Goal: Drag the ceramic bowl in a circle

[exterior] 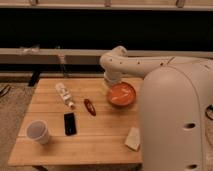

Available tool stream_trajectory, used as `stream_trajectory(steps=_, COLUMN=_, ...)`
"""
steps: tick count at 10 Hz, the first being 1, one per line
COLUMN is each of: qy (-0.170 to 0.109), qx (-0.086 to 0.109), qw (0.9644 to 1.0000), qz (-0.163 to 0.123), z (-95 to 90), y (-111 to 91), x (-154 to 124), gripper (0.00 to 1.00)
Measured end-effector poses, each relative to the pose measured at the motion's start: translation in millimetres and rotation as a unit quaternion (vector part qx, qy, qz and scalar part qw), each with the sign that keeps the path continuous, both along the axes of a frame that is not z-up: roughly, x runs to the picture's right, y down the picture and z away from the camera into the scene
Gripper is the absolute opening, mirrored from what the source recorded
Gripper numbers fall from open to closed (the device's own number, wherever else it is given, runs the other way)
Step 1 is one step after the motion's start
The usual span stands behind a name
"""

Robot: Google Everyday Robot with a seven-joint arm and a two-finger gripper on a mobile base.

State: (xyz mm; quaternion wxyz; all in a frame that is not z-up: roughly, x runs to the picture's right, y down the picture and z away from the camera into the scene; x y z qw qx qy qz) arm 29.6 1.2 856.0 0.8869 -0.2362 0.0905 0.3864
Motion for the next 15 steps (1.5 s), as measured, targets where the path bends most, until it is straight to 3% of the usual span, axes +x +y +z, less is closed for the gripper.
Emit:
stream_trajectory(steps=2, qy=-0.001, qx=-0.009, qw=0.9999, qz=-0.006, z=14.6, y=7, x=-2, gripper=0.8)
stream_trajectory(steps=6, qy=0.023, qx=-0.048, qw=0.9986, qz=-0.001, z=35.7, y=33, x=4, gripper=0.8)
stream_trajectory(steps=15, qy=0.046, qx=-0.103, qw=0.9936, qz=-0.004, z=48.5, y=80, x=10, gripper=0.79)
